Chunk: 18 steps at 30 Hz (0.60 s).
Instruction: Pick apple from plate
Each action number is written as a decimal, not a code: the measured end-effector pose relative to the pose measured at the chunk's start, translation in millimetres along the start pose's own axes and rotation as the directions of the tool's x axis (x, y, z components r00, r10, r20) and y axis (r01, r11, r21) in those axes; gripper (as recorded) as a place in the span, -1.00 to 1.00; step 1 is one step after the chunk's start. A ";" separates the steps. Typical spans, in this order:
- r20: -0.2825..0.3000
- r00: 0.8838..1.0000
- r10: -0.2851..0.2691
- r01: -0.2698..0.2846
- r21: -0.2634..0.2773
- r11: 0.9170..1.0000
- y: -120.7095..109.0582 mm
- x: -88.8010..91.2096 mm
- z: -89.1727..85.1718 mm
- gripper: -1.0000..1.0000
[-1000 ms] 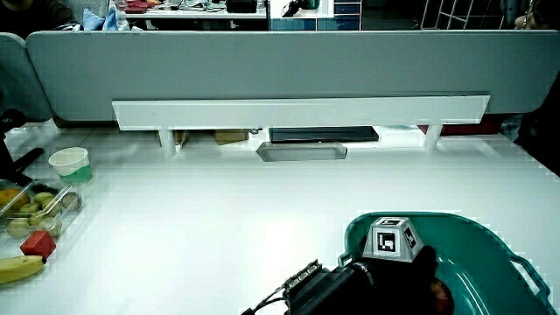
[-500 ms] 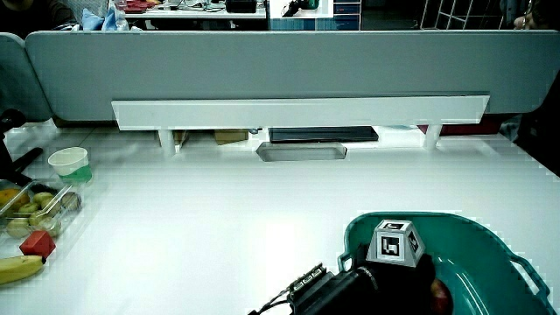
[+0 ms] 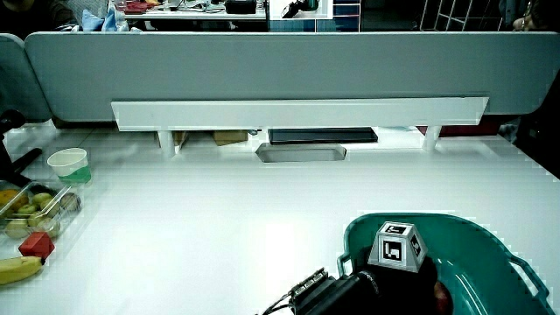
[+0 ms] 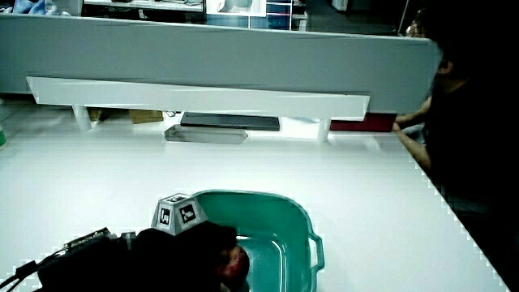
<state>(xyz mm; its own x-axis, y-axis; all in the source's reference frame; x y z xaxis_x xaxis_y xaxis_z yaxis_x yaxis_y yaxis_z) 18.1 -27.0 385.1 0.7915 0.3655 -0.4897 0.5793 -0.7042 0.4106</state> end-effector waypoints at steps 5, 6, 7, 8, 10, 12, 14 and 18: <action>-0.004 1.000 -0.023 0.024 0.032 0.999 -7.9 5.0 13.1 1.00; -0.009 1.000 -0.029 0.029 0.041 0.999 -9.4 5.2 15.3 1.00; -0.002 0.999 -0.034 0.034 0.044 0.998 -11.1 5.5 18.1 1.00; -0.011 0.999 -0.051 0.052 0.063 0.997 -12.7 5.3 19.8 1.00; -0.009 0.999 -0.043 0.043 0.063 0.997 -18.5 7.4 28.4 1.00; -0.016 0.998 -0.054 0.055 0.083 0.995 -22.5 7.5 34.1 1.00; -0.032 0.996 -0.081 0.084 0.112 0.990 -23.7 5.1 36.3 1.00; -0.098 0.991 -0.092 0.109 0.187 0.976 -33.2 1.7 49.2 1.00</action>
<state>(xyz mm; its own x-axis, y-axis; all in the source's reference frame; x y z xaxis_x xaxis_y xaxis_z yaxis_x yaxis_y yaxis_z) -9.4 -33.0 332.8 0.7501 0.4867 -0.4477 0.6155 -0.7614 0.2036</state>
